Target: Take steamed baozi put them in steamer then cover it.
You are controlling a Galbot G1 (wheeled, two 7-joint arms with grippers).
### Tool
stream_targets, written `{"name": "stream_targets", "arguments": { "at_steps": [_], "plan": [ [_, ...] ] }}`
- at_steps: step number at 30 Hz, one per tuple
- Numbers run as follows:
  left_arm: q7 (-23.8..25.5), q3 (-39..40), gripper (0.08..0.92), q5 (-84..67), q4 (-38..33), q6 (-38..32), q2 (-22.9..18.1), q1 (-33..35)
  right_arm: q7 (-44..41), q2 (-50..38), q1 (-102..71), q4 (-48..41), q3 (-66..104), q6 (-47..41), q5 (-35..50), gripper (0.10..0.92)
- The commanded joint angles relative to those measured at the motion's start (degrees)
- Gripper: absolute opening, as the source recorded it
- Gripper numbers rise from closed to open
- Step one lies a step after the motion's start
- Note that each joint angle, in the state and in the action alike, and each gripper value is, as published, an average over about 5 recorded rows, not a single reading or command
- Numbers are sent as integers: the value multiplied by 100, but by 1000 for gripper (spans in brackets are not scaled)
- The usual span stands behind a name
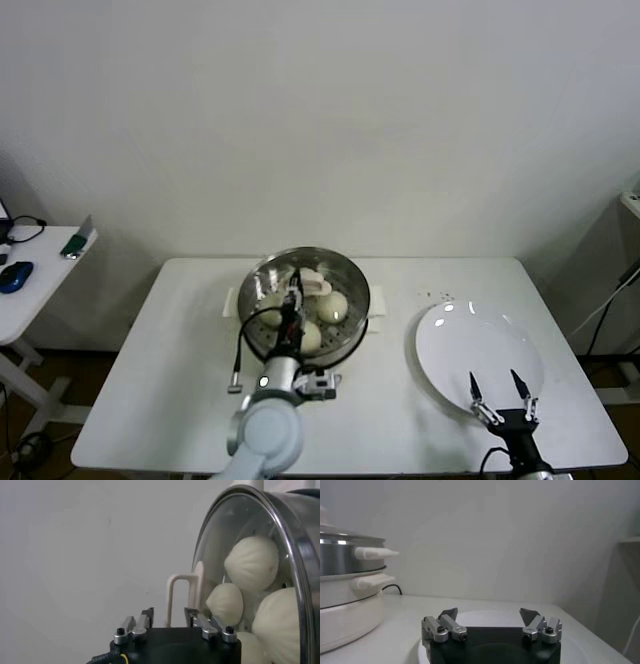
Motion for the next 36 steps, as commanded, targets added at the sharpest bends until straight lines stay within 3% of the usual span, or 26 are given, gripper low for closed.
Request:
{"name": "stream_targets", "arguments": {
  "at_steps": [1, 7, 13, 18, 21, 28, 36],
  "plan": [
    [48, 44, 492, -333, -489, 1, 136, 102, 92, 8, 41, -15, -48, -87, 32, 823],
    [-113, -216, 666, -1214, -1412, -39, 589, 415, 292, 3, 77, 1, -108, -94, 116, 823],
    [-955, -827, 806, -3334, -1721, -639, 1152, 807, 355, 8, 120, 51, -121, 15, 190, 823],
    [-1583, -1862, 822, -5513, -1730, -1447, 1075, 1268, 383, 29, 154, 64, -136, 30, 237, 823],
    [-1674, -2686, 823, -6815, -1672, -2046, 961, 1543, 402, 29, 165, 56, -140, 67, 232, 823],
    [-1324, -4264, 823, -9723, -561, -3446, 1296, 2129, 410, -13, 173, -11, -171, 148, 230, 823],
    [-928, -4229, 823, -11055, 856, -4599, 1540, 2292, 371, -42, 169, -99, -212, 291, 248, 823]
  ]
}}
